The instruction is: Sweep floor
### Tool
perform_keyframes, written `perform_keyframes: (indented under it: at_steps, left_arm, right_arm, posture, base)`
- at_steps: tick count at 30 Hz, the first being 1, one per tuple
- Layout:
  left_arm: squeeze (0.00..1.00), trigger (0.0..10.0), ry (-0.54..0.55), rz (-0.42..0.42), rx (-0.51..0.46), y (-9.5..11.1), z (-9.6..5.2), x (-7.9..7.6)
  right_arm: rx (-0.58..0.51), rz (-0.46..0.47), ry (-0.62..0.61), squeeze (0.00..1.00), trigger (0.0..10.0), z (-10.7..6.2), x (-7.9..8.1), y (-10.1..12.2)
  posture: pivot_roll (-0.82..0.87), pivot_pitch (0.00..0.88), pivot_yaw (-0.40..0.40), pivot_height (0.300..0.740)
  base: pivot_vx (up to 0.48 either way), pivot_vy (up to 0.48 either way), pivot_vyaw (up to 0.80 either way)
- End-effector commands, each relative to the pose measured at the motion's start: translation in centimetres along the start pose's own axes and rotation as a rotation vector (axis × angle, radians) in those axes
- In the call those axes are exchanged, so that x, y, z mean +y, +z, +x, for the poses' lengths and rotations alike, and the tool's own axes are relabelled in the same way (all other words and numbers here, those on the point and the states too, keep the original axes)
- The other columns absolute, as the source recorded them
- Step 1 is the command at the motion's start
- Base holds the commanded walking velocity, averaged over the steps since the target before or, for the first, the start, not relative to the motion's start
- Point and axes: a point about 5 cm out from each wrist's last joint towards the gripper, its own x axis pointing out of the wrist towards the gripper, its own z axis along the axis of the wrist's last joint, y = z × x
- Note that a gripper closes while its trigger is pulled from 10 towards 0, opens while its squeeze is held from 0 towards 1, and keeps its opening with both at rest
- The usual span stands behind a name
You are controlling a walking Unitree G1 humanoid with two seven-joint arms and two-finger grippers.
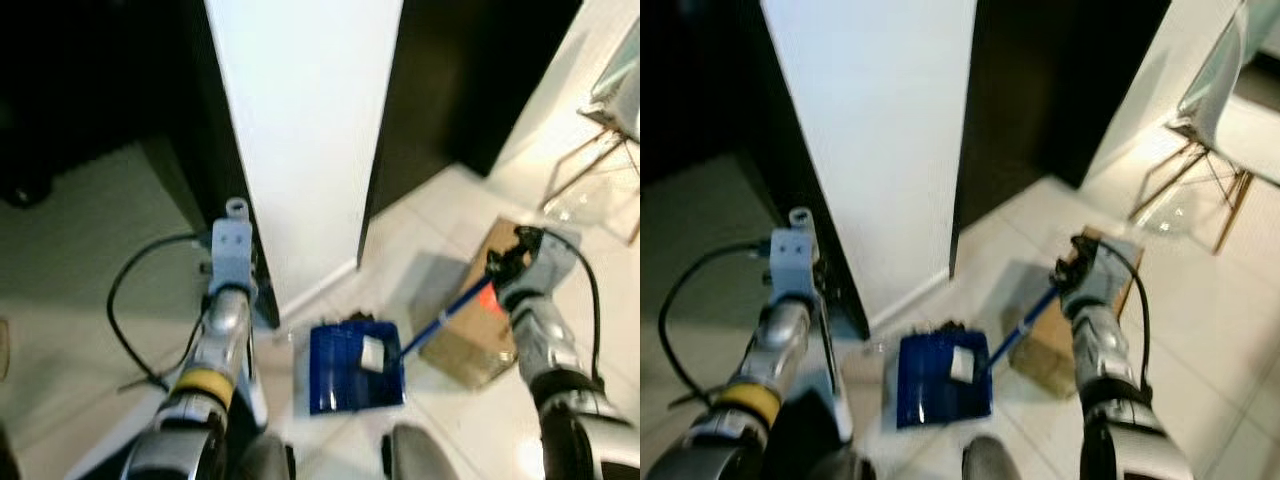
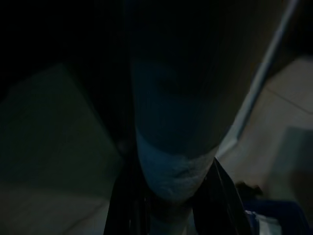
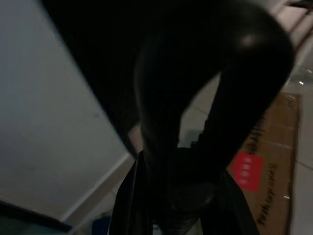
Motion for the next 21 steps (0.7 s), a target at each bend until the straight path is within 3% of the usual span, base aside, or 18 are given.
perform_keyframes:
  at_steps: [1,12,21]
  left_arm:
    - [0.00,10.0,0.012,-0.007,-0.012,0.4,0.2,0.2]
    - [0.00,10.0,0.034,-0.013,-0.017,0.5,0.2,0.4]
    - [0.00,10.0,0.044,0.007,-0.035,0.8,0.3,0.9]
  right_arm:
    - [-0.020,0.016,0.001,0.00,10.0,0.2,0.0,0.5]
    - [-0.014,0.015,0.013,0.00,10.0,0.2,-0.2,0.7]
    - [-0.008,-0.050,-0.082,0.00,10.0,-0.2,-3.1,1.4]
  posture:
    - [-0.01,0.004,-0.010,0.740]
    - [-0.01,0.007,-0.011,0.740]
    - [-0.01,0.013,-0.004,0.740]
  base:
    - [0.000,0.000,0.00]
    - [0.000,0.000,0.00]
    - [0.000,0.000,0.00]
